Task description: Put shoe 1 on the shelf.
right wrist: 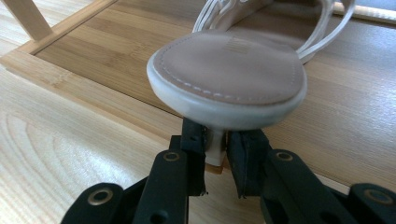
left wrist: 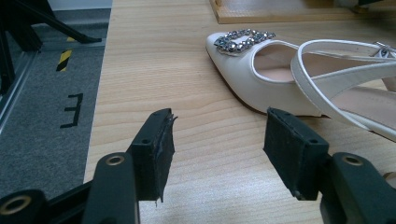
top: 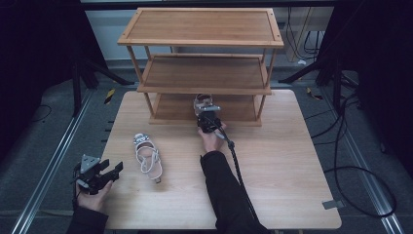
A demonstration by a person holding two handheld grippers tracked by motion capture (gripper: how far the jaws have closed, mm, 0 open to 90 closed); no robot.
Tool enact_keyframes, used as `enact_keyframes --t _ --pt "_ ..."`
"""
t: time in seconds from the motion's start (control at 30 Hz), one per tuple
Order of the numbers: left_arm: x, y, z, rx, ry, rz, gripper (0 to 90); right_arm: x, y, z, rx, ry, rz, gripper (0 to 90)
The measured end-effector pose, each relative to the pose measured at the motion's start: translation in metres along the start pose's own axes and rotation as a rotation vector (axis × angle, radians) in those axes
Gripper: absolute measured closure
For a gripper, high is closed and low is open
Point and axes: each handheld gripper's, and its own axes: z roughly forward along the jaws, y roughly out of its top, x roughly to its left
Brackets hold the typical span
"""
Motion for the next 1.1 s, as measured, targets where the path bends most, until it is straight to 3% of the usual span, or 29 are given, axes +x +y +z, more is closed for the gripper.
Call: enact_keyframes --t 0.57,0.67,0.77,0.9,0.93,0.97,1.1 --pt "0.001 -0.001 0.000 0.000 0.000 -0.004 41.3 0.003 0.002 0.013 -0.007 -0.014 -0.016 75.5" --pt "0.002 0.000 0.000 -0.003 -0.003 -0.006 41.2 0.000 0.002 0.009 -0.024 -0.014 0.014 56.9" --pt "0.003 -0.001 0.000 -0.003 -0.003 -0.014 41.1 -0.003 0.000 -0.004 -0.030 -0.021 0.014 43.4" --pt "0.004 0.000 -0.001 -0.005 -0.002 -0.018 41.0 -0.005 -0.006 -0.025 -0.046 -0.010 -0.016 36.2" --pt "0.004 0.000 -0.001 -0.005 -0.001 -0.016 41.0 -0.005 -0.009 -0.032 -0.057 0.003 -0.018 34.4" --pt "0.003 0.000 -0.001 -0.007 -0.003 -0.015 40.6 -0.006 -0.013 -0.051 -0.073 0.032 -0.021 32.0" --pt "0.002 0.001 0.000 -0.003 0.002 -0.007 40.5 -0.005 -0.017 -0.080 -0.101 0.073 -0.022 28.5"
